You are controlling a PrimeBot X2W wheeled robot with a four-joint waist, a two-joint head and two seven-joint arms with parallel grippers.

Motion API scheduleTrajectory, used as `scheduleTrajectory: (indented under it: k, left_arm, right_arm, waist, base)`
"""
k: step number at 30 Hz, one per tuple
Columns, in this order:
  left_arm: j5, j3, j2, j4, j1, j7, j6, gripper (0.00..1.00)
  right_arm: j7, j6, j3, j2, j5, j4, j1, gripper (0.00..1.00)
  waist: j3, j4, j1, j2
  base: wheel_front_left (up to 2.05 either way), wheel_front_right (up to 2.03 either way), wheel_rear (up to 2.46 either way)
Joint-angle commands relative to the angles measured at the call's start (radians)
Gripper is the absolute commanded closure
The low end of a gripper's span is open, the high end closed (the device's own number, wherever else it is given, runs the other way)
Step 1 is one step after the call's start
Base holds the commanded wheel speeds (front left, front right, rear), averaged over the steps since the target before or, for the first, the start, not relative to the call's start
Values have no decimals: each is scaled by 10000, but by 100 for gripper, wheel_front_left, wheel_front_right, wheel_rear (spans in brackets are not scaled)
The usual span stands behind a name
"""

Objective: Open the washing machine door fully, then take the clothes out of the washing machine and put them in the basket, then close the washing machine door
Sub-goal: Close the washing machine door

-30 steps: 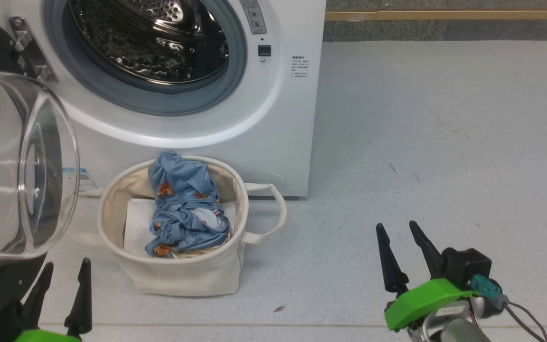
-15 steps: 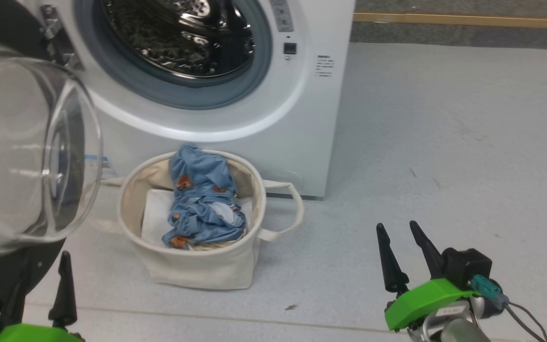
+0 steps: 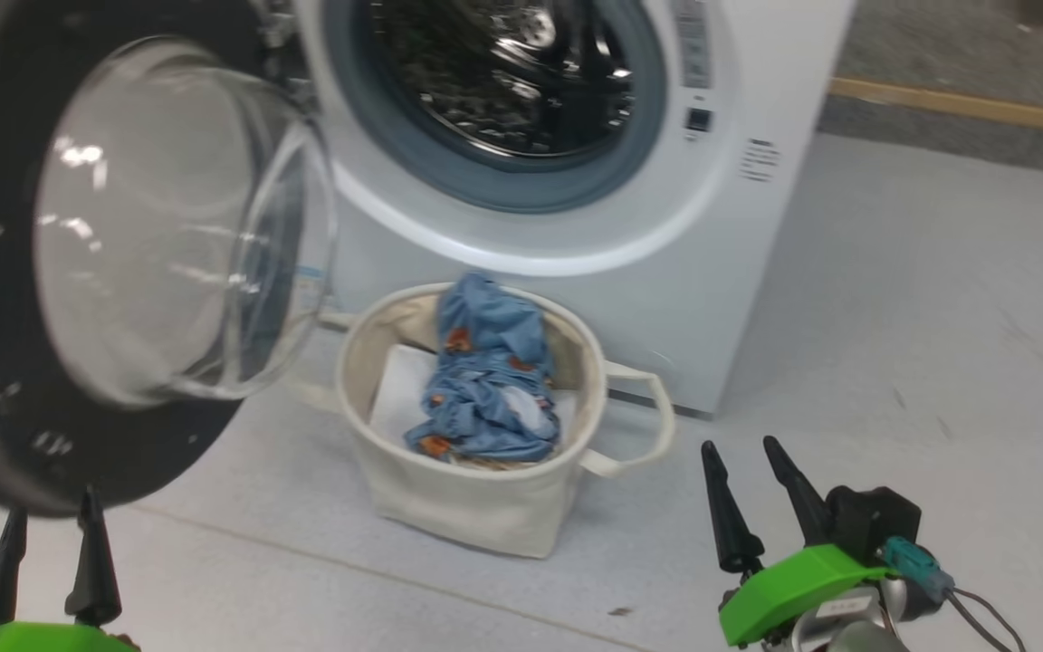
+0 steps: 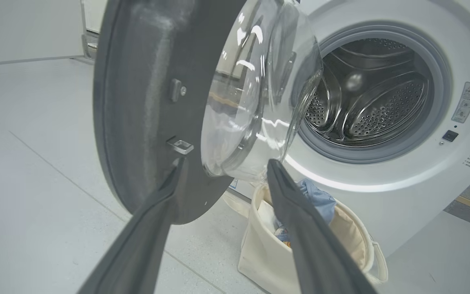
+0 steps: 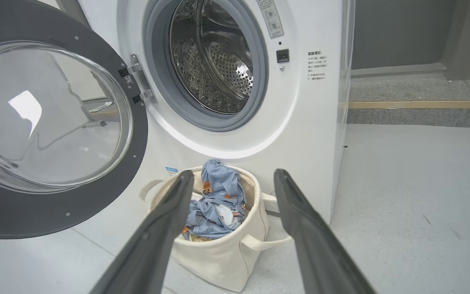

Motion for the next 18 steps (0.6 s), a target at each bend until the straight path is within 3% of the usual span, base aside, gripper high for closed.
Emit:
scheduleTrajectory:
  k: [1, 12, 18]
  left_arm:
    - [10, 521, 388, -232, -308, 18, 85, 0]
    - [-353, 796, 162, -331, -397, 16, 199, 0]
    - [-416, 780, 81, -224, -531, -4, 120, 0]
  right_arm:
    - [-122, 8, 274, 84, 30, -315, -120, 0]
    - [-122, 8, 514, 87, 9, -355, -221, 0]
    - [-122, 8, 578, 84, -40, -405, -278, 0]
  waist:
    - [-139, 576, 0, -1]
    - [47, 2084, 0, -1]
    - [93, 2557, 0, -1]
  base:
    - [0, 0, 0]
    - [0, 0, 0]
    - [0, 0, 0]
